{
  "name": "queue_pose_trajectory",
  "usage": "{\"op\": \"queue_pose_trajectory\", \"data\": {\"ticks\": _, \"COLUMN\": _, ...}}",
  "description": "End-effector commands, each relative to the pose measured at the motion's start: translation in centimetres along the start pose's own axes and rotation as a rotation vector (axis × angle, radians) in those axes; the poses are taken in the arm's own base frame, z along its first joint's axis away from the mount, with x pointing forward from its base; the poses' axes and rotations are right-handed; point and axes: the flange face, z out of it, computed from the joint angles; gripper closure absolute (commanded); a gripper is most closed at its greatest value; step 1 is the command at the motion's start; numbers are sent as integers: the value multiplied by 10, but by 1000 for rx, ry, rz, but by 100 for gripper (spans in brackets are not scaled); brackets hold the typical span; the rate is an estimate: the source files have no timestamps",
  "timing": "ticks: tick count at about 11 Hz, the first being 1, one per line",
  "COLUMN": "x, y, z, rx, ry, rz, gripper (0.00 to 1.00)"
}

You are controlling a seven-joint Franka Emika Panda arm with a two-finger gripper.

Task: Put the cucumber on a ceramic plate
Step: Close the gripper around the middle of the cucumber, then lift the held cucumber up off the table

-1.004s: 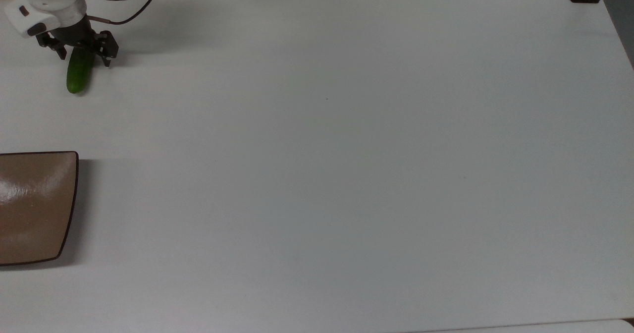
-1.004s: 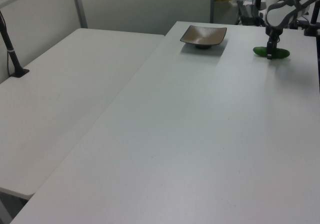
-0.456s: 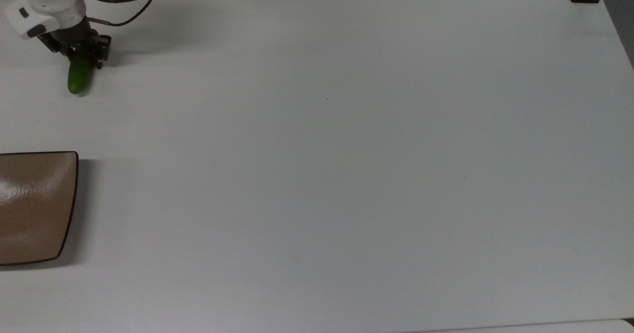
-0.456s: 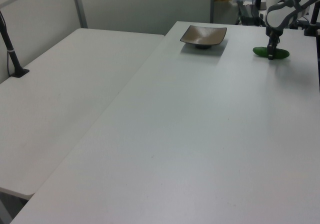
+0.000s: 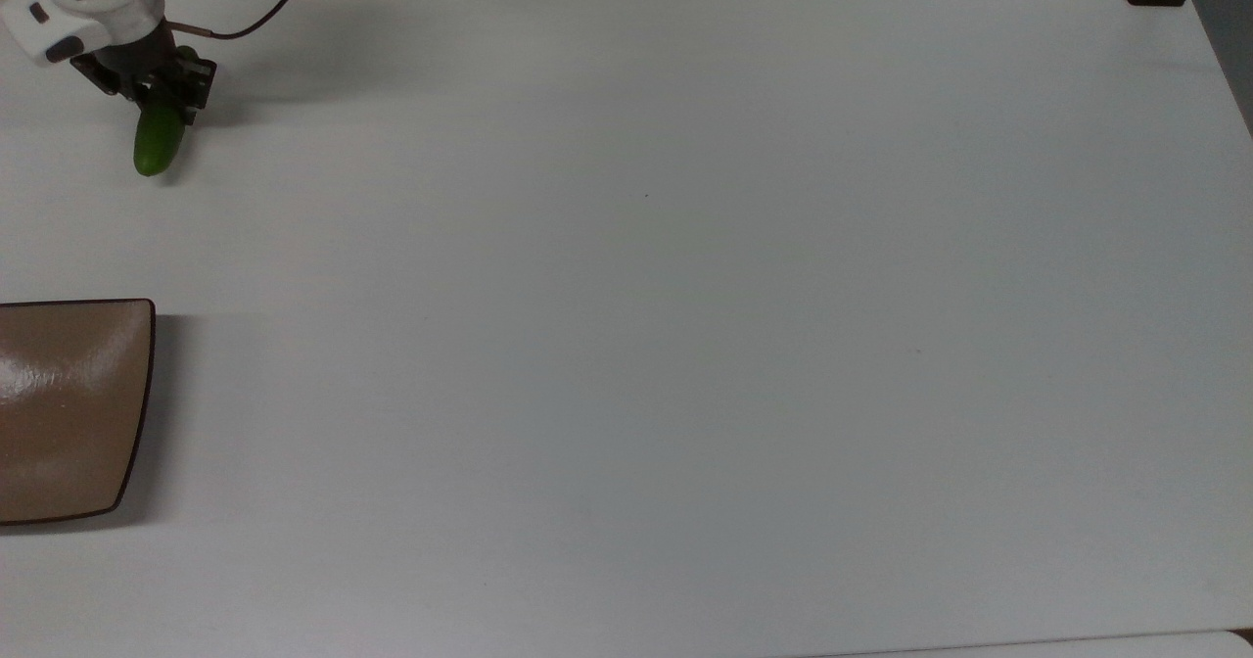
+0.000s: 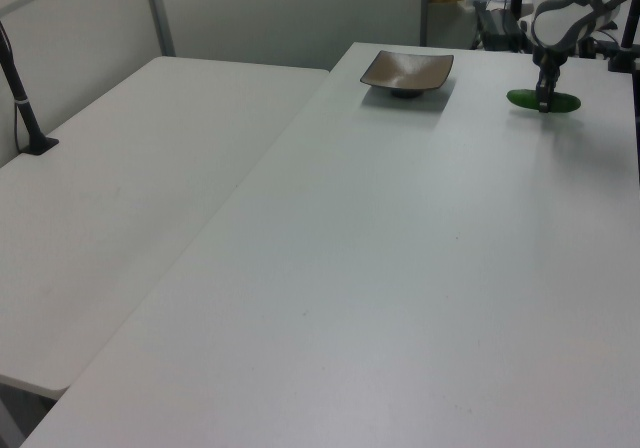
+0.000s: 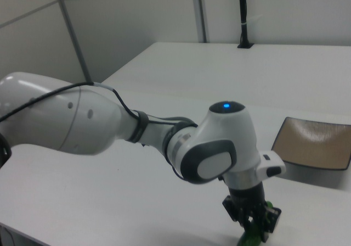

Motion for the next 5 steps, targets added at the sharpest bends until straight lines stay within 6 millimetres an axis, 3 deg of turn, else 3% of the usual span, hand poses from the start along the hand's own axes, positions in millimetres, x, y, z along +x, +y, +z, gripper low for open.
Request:
{"op": "queue_pose_trajectory", "data": {"ticks": 1, "x": 5, "y": -1, "z": -60, "rx": 31, "ry": -17, "rz": -9, "gripper": 82}}
{"op": "queue_pose_trajectory", "data": {"ticks": 5, "x": 34, "y": -21, "z": -145, "rx": 129, "ry": 0, "rz": -15, "gripper": 82}}
